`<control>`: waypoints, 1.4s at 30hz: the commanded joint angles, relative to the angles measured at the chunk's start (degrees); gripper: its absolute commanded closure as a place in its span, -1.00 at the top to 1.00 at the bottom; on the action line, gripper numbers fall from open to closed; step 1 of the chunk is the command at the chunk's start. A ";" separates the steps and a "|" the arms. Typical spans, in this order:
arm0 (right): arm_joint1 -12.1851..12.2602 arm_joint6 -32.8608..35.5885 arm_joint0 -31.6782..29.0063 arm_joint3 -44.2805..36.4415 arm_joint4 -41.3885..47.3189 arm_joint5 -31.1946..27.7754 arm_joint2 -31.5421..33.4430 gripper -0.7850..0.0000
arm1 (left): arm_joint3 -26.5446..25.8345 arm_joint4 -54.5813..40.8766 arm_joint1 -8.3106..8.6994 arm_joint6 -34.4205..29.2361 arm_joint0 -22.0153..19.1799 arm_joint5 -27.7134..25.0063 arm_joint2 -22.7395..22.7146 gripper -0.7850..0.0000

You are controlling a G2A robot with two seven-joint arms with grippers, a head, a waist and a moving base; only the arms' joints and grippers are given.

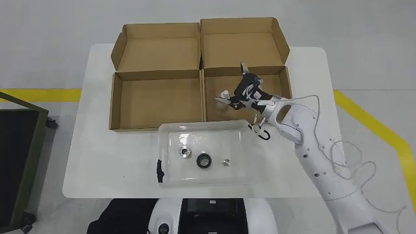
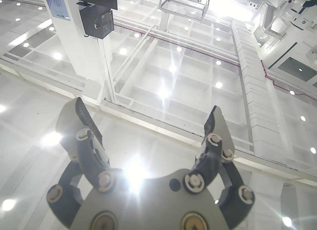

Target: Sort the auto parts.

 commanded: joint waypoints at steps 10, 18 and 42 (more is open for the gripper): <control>2.25 7.79 -5.61 -13.57 3.36 -13.96 5.24 1.00 | 0.00 0.00 0.00 0.00 0.00 0.00 0.00 1.00; 3.90 15.70 -10.89 -22.00 4.44 -21.72 7.82 1.00 | 0.00 0.00 0.00 0.00 0.00 0.00 0.00 1.00; 10.31 37.49 -15.06 -29.72 7.62 -23.50 -0.39 1.00 | 0.00 0.00 0.00 0.00 0.00 0.00 0.00 1.00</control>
